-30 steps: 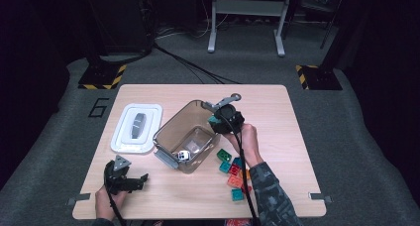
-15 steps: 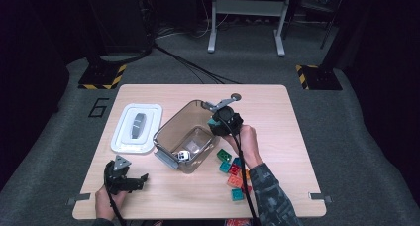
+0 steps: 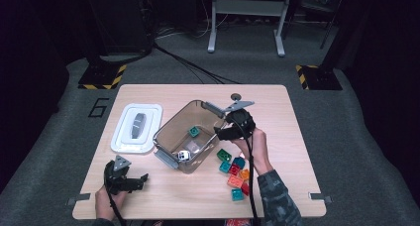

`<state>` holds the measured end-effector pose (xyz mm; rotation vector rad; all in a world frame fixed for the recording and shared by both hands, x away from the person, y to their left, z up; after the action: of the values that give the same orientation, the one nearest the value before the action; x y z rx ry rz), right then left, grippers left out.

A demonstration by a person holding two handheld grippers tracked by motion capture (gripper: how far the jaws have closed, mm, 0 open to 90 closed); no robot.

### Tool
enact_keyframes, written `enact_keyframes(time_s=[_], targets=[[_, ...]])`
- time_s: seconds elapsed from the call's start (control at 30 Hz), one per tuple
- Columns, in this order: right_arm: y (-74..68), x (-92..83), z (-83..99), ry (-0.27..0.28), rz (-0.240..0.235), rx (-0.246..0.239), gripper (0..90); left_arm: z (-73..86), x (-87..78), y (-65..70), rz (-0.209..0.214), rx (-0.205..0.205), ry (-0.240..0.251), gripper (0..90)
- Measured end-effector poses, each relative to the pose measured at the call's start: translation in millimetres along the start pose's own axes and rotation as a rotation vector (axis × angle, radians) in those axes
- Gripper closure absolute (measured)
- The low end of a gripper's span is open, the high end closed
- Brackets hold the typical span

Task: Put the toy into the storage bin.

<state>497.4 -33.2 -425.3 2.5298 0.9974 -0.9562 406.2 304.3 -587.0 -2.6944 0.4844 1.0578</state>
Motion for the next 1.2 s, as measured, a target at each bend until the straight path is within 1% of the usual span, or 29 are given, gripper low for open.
enact_keyframes(time_s=[0.07,0.13,0.2,0.23,0.27,0.3,0.33,0.37,0.4,0.43,0.47,0.53,0.57,0.67,0.7,0.73,0.77,0.83,0.9,0.97,1.03,1.1,1.13,1.17,1.2], targets=[[3.8,-7.1,7.1,0.013,0.005,0.022,17.3,-0.2,0.2,-0.2,-0.001,0.001,0.002,2.5],[8.4,-12.1,16.7,0.015,0.005,0.045,14.8,-0.2,0.1,-0.3,-0.003,0.001,0.002,2.5],[13.5,-14.6,28.3,0.006,0.009,0.058,14.1,-0.2,0.1,-0.3,-0.004,0.000,0.003,2.5],[15.6,-14.5,34.7,-0.003,0.007,0.072,13.6,0.0,-0.1,-0.1,-0.002,0.000,0.000,2.5],[18.4,-13.6,40.9,-0.008,0.005,0.077,12.7,-0.3,0.2,-0.3,-0.003,0.001,0.003,2.5],[22.6,-9.8,55.6,-0.038,-0.008,0.113,6.9,-0.2,0.1,-0.3,-0.003,0.001,0.002,2.5],[22.6,-9.8,55.6,-0.038,-0.008,0.113,6.9,-0.2,0.1,-0.3,-0.003,0.000,0.002,2.5],[24.7,-6.8,63.5,-0.060,-0.018,0.127,4.8,-0.2,0.1,-0.3,-0.003,0.001,0.002,2.5],[25.9,-4.0,71.4,-0.081,-0.019,0.151,4.7,-0.2,0.1,-0.3,-0.003,0.001,0.002,2.5],[28.9,-0.4,78.1,-0.089,-0.019,0.150,3.8,-0.1,0.0,-0.2,-0.002,0.000,0.001,2.5],[30.5,2.8,84.7,-0.101,-0.016,0.168,3.6,-0.2,0.1,-0.3,-0.003,0.001,0.002,2.5],[34.7,9.2,96.6,-0.122,-0.004,0.185,4.1,-0.2,0.1,-0.4,-0.003,0.001,0.002,2.5],[37.4,12.4,101.7,-0.128,0.005,0.188,5.4,0.0,0.0,-0.2,-0.002,0.000,0.000,2.5],[42.0,21.0,115.9,-0.157,0.005,0.219,10.4,0.0,0.0,-0.2,-0.002,0.000,0.000,2.5],[43.7,23.8,119.7,-0.163,0.013,0.226,12.6,0.0,0.0,-0.2,-0.002,0.000,0.000,2.5],[46.6,27.9,125.7,-0.174,0.016,0.248,15.2,-0.1,0.1,-0.2,-0.002,-0.001,0.001,2.5],[46.6,27.9,125.7,-0.174,0.016,0.248,15.2,0.0,-0.1,-0.2,0.001,0.001,-0.002,2.5],[48.8,30.6,129.6,-0.175,0.019,0.269,21.8,0.1,-0.2,-0.2,0.001,0.001,-0.003,2.5],[50.8,32.6,132.6,-0.179,0.024,0.276,23.8,-0.1,0.1,-0.2,-0.002,-0.001,0.001,2.5],[49.8,33.6,134.6,-0.187,0.021,0.290,29.3,0.0,0.0,-0.2,-0.002,-0.001,0.000,2.5],[50.5,34.5,136.6,-0.194,0.034,0.291,31.7,-0.2,0.2,-0.3,-0.003,0.000,0.002,2.5],[52.0,34.7,138.0,-0.198,0.044,0.295,36.5,-0.1,0.0,-0.2,-0.002,0.000,0.001,2.5],[52.9,34.4,138.5,-0.203,0.047,0.293,39.2,0.0,0.0,-0.2,-0.002,-0.001,0.000,2.5],[53.2,33.6,138.9,-0.208,0.037,0.291,43.6,0.1,-0.2,-0.2,0.000,0.000,-0.002,2.5],[55.1,33.3,139.2,-0.207,0.045,0.287,47.2,0.0,-0.1,-0.1,0.000,0.000,-0.001,2.5]])
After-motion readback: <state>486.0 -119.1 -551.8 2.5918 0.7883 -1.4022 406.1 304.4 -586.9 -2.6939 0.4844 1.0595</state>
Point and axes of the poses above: each handheld gripper's, and its own axes: x roughly forward along the jaws, z roughly out of its underside, y roughly to its right, the point moved 8 cm from there along x, roughly forward along the jaws, and after that the axes turned 5 degrees about -z, right-handed, at the moved point
